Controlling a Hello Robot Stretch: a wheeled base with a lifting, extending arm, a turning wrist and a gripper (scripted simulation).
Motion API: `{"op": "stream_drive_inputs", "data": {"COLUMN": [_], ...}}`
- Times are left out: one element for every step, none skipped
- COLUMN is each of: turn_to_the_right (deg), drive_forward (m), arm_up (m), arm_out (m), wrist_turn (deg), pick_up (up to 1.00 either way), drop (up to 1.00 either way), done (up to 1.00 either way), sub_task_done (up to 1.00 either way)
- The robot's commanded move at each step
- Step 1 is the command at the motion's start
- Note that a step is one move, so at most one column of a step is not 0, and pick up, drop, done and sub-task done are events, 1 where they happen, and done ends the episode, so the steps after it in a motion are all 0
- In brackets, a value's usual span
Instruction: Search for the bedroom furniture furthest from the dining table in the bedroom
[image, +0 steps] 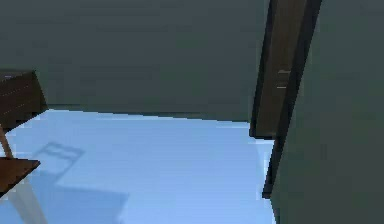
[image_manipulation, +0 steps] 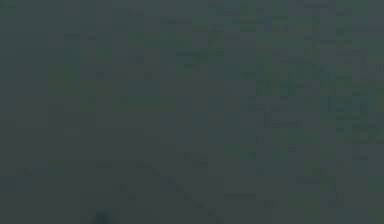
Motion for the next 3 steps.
{"op": "stream_drive_inputs", "data": {"turn_to_the_right": [0.0, -45.0, -6.0], "drive_forward": [0.90, 0.00, 0.00], "arm_up": [0.00, 0.00, 0.00], "arm_out": [0.00, 0.00, 0.00], "wrist_turn": [0.0, 0.0, 0.0], "pick_up": [0.00, 0.00, 0.00], "drop": [0.00, 0.00, 0.00], "done": [0.00, 0.00, 0.00], "sub_task_done": [0.00, 0.00, 0.00]}}
